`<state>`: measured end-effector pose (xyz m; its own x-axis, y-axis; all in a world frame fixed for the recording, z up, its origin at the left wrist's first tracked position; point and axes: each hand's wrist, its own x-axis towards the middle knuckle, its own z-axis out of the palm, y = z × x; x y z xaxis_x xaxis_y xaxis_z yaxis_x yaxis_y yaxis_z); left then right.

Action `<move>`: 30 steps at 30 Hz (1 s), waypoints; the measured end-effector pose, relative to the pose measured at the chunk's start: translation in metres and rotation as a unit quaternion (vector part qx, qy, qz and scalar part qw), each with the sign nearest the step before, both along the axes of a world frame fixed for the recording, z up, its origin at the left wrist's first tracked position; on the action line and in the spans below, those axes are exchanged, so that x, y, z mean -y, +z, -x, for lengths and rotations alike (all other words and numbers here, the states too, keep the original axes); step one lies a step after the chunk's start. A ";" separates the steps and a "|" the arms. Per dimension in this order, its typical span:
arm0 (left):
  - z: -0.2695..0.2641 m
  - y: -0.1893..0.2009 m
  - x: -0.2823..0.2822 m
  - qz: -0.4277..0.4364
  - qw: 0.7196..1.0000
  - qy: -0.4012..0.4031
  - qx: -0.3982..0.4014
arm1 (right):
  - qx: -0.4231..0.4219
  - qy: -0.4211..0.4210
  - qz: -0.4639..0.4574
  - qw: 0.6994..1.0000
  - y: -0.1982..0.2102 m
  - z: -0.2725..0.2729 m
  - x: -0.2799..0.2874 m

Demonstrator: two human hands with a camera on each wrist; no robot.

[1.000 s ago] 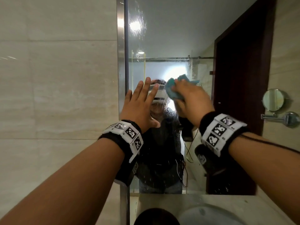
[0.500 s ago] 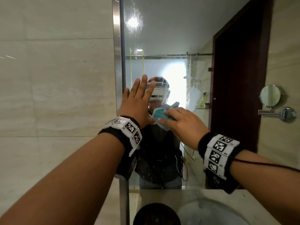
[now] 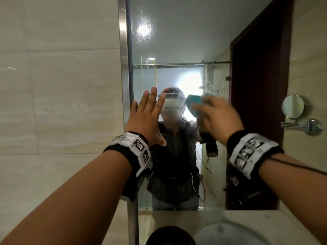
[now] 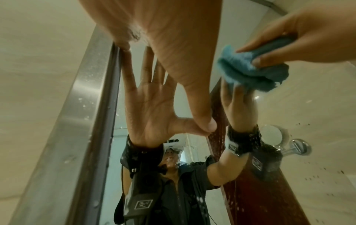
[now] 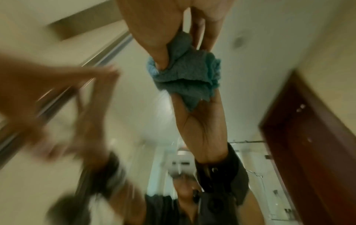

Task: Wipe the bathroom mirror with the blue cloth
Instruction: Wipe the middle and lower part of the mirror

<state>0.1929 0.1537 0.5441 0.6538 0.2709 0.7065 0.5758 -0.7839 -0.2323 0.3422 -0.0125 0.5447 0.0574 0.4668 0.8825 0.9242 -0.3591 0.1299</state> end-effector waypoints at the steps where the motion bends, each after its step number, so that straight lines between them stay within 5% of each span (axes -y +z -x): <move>1: 0.000 0.000 0.000 0.002 1.000 0.001 0.000 | -0.038 -0.001 -0.068 0.997 0.009 -0.007 0.003; 3: -0.001 0.000 0.001 0.004 1.000 0.002 0.001 | -0.055 -0.008 -0.083 0.995 -0.001 -0.001 0.003; 7: 0.000 0.000 0.001 0.004 1.000 0.005 0.001 | 0.053 0.007 0.061 0.997 -0.049 0.009 0.001; 11: -0.002 -0.001 -0.001 0.001 1.000 0.003 0.007 | -0.086 0.016 -0.144 0.986 0.002 -0.027 0.025; 13: -0.001 0.000 -0.002 0.000 1.000 0.002 0.007 | -0.118 -0.002 -0.178 0.977 -0.004 -0.026 0.027; 18: 0.001 -0.001 0.002 0.001 1.000 0.009 -0.002 | 0.055 -0.005 0.051 0.997 -0.079 0.016 0.001; 22: 0.001 -0.002 0.004 0.005 1.000 -0.001 0.006 | -0.053 -0.004 -0.047 0.998 -0.022 0.014 -0.008; 25: 0.012 -0.026 0.005 0.044 0.996 -0.072 0.027 | -0.070 -0.031 -0.060 0.995 -0.028 0.029 -0.020; 28: 0.027 -0.060 -0.001 0.059 0.992 -0.110 -0.013 | 0.085 0.008 0.102 0.991 -0.087 0.047 -0.030; 30: 0.029 -0.072 -0.006 0.044 0.994 -0.085 -0.048 | 0.142 -0.006 0.151 0.978 -0.089 0.048 -0.025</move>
